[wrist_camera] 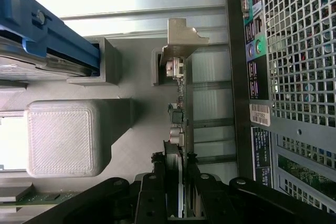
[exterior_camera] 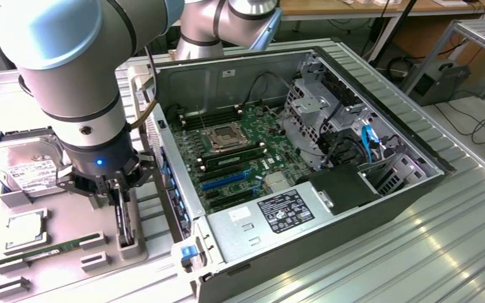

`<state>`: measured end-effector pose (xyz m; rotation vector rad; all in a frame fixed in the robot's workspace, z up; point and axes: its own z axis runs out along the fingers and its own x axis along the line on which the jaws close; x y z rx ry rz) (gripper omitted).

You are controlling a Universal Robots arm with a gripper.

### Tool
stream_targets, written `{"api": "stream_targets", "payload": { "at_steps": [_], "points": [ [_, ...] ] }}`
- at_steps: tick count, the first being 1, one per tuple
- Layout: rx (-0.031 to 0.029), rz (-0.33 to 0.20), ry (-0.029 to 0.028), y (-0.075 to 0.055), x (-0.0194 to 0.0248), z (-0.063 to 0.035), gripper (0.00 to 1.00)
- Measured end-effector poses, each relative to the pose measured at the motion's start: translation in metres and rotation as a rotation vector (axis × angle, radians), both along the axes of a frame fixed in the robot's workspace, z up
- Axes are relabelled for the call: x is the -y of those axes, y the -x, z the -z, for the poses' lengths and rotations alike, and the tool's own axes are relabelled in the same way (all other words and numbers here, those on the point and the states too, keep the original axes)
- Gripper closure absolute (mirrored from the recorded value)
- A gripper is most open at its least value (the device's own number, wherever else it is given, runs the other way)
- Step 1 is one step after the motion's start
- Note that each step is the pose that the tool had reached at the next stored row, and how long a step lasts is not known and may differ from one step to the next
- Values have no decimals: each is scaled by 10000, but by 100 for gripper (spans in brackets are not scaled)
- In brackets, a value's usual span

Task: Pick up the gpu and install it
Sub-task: 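Pick up the gpu and move the gpu toward the slot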

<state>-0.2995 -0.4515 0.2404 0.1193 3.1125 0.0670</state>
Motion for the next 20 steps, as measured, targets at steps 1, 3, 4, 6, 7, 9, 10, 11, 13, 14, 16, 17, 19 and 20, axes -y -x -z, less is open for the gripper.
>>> {"api": "stream_targets", "payload": {
  "at_steps": [1,3,4,6,7,9,10,11,13,14,16,17,19,20],
  "points": [
    [1,0,0,0,0,0,74],
    [2,0,0,0,0,-7,74],
    [0,0,2,0,0,-15,74],
    [1,0,1,0,0,-28,74],
    [1,0,0,0,-1,-33,74],
    [1,0,0,0,-1,-42,74],
    [1,0,0,0,-2,-46,74],
    [2,0,0,0,-3,-49,74],
    [2,1,0,0,-6,-57,74],
    [1,1,1,0,-8,-62,74],
    [0,0,2,0,-10,-72,74],
    [0,0,2,0,-12,-78,74],
    [1,0,2,0,-12,-91,74],
    [-1,0,3,0,-12,-98,74]
  ]
}}
